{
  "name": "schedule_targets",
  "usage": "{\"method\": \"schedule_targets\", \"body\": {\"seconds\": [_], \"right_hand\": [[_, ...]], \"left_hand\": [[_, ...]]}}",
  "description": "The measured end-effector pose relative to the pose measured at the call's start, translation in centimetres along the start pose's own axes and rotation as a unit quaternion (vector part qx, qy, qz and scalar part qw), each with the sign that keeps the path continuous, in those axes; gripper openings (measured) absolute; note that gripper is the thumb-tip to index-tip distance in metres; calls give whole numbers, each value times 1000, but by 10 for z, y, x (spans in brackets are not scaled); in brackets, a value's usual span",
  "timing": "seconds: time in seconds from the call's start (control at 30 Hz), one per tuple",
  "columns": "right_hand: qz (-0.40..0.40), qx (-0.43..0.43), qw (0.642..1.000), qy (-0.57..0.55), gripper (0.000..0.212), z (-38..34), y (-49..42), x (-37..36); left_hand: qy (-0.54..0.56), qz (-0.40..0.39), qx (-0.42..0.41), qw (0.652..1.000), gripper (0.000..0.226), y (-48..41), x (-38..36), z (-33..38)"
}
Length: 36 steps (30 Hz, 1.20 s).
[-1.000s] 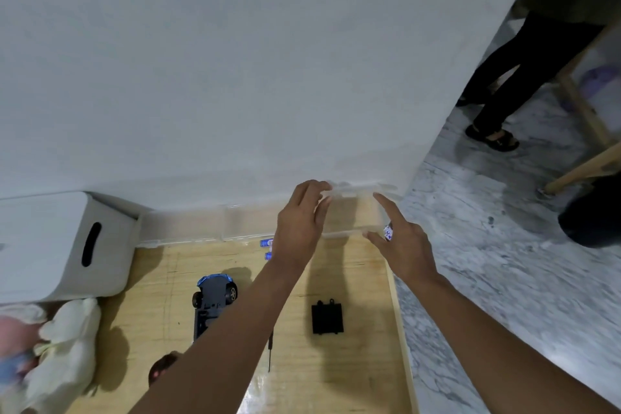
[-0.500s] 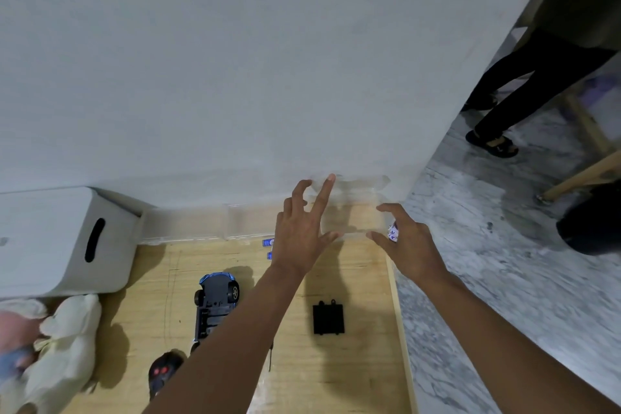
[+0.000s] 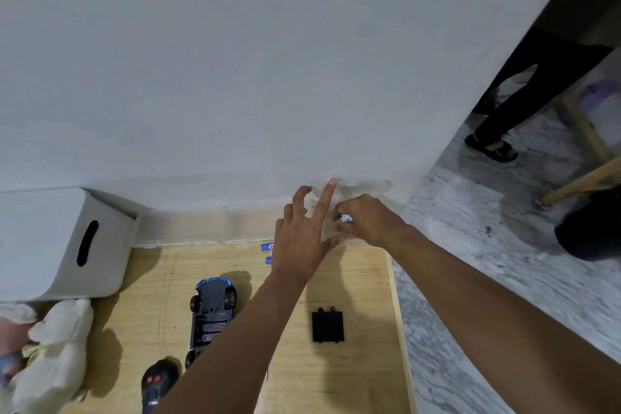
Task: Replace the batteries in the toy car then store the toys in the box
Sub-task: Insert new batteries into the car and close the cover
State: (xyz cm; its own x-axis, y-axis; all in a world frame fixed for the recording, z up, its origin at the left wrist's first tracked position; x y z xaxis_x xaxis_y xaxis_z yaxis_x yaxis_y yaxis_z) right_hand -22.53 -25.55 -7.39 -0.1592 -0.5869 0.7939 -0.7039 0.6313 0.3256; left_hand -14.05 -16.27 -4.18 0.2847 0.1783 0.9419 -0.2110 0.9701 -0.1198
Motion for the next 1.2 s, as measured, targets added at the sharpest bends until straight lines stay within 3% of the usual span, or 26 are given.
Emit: {"method": "schedule_targets", "body": {"seconds": [0.13,0.43,0.5,0.6,0.7,0.83,1.03,1.2], "right_hand": [[-16,1,1000,18,21,3,-2,-12],[42,43,998,20,28,0,11,4],[105,56,993,7,23,0,24,17],[307,36,951,-2,13,4,69,50],[430,-4,903,-14,27,7,108,69],[384,13,921,64,47,1,98,67],[398,32,917,18,24,10,97,72],[359,48,932,-4,24,13,106,44]], "left_hand": [[-24,6,6,1000,120,-1,0,1],[2,-11,11,1000,113,0,-1,1],[17,-16,9,1000,106,1,-1,1],[34,-17,7,999,107,3,-1,1],[47,-15,-6,999,101,4,-2,3],[32,-14,-6,999,108,2,-3,1],[6,-20,-20,1000,83,19,0,12],[-68,15,-51,996,75,45,-1,15]]}}
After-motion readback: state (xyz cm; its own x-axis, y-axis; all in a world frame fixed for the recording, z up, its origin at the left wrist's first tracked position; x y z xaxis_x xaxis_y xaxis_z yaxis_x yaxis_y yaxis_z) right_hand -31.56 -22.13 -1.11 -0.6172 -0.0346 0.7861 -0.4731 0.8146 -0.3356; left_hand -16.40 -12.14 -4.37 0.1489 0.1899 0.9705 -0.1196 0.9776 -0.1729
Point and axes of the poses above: each hand's wrist, its own y-axis away from the middle knuckle, its own x-axis out of the back of the hand, z = x × y, the point moved 10 cm from there along -y, towards the middle knuckle, and after that the axes turned 3 degrees about -x, right-handed, at the moved point
